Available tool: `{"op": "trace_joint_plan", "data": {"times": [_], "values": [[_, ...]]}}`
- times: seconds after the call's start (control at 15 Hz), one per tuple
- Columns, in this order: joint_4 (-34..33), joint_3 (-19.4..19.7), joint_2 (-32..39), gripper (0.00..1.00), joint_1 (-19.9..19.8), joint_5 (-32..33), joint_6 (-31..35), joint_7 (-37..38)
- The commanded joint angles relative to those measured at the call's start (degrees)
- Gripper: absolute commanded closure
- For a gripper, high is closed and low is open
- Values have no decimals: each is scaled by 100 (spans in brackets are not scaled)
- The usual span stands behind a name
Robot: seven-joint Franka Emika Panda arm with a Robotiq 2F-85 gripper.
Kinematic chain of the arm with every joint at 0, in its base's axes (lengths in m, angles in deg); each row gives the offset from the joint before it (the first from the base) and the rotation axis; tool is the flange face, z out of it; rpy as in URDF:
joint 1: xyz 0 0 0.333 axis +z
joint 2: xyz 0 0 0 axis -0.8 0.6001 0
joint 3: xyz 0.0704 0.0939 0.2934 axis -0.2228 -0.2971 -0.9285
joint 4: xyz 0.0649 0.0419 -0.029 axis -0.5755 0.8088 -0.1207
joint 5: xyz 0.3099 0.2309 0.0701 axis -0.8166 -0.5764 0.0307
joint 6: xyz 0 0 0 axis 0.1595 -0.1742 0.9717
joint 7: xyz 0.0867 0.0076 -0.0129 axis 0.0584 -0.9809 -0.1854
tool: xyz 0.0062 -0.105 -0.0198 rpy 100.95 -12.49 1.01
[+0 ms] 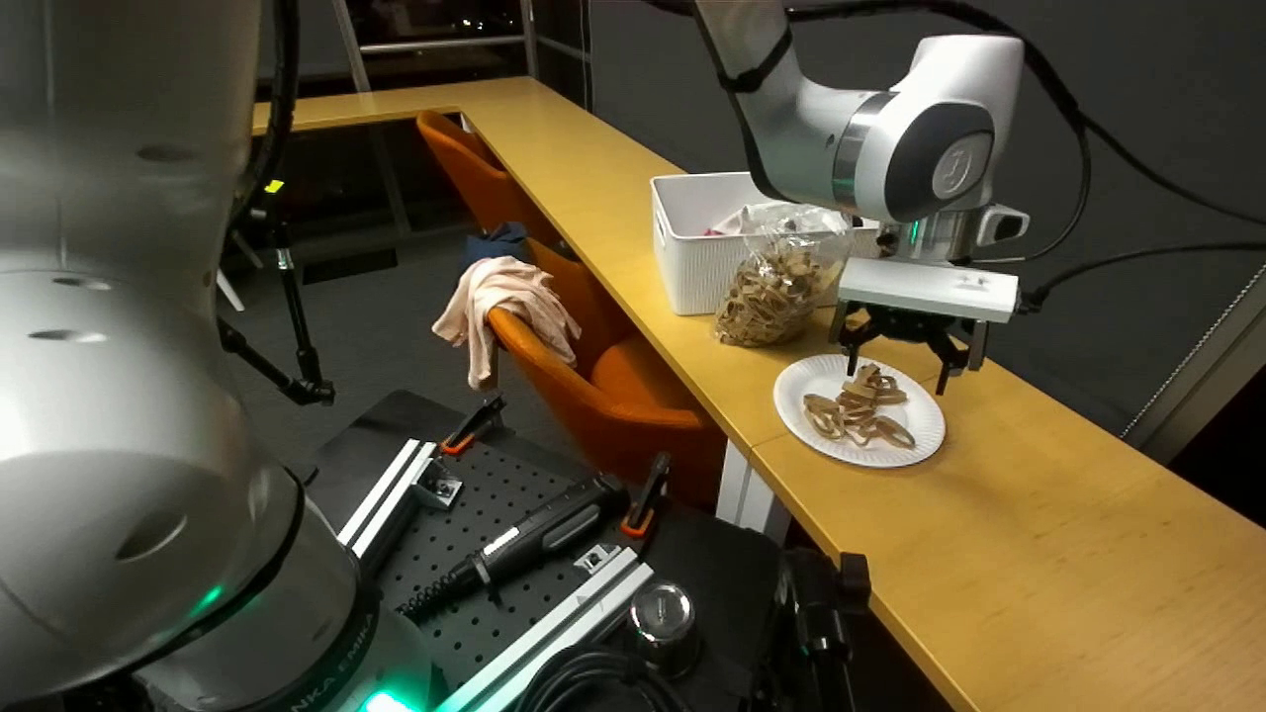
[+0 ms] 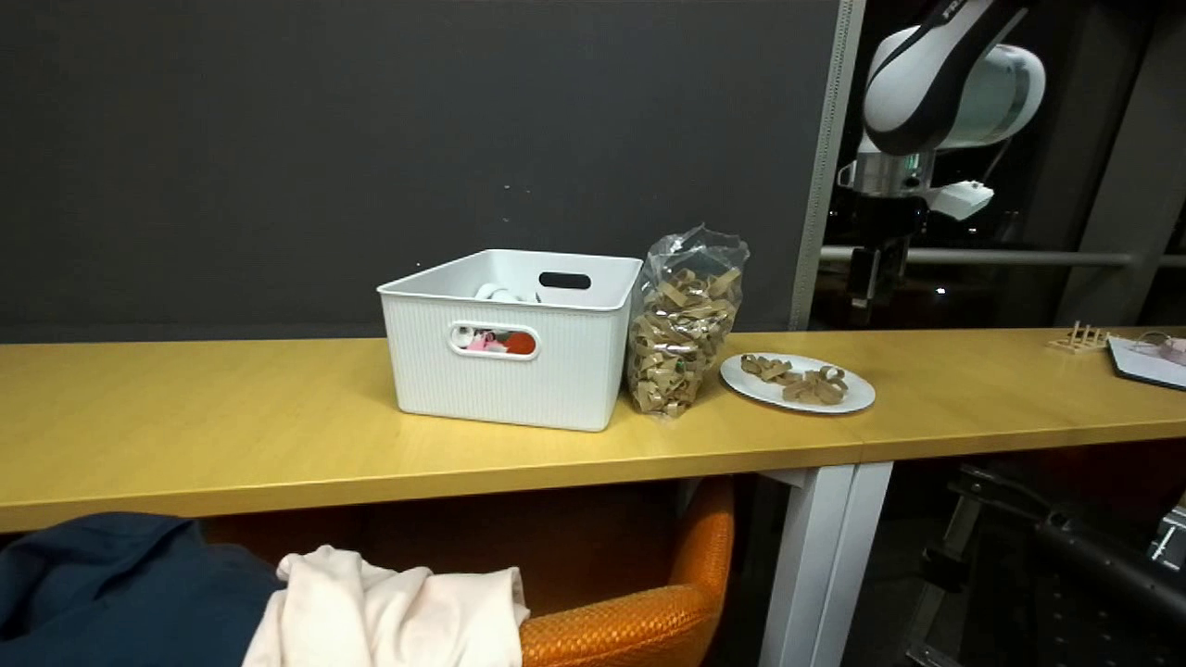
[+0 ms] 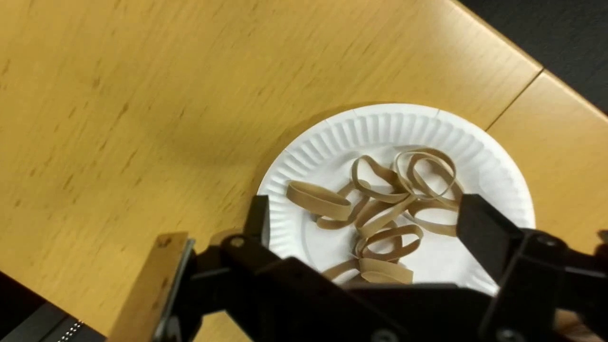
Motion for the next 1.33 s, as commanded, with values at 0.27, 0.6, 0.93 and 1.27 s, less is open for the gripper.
{"op": "trace_joint_plan", "data": {"times": [0.27,0.6,0.93,1.27], "values": [[-1083,-434,1373,0,-143,-52,139,-203],[-1313,-482,1741,0,-83,60,335,-110],[-1481,-493,1905,0,-82,61,366,-77],[-1646,-568,2048,31,-113,2,287,-94]]}}
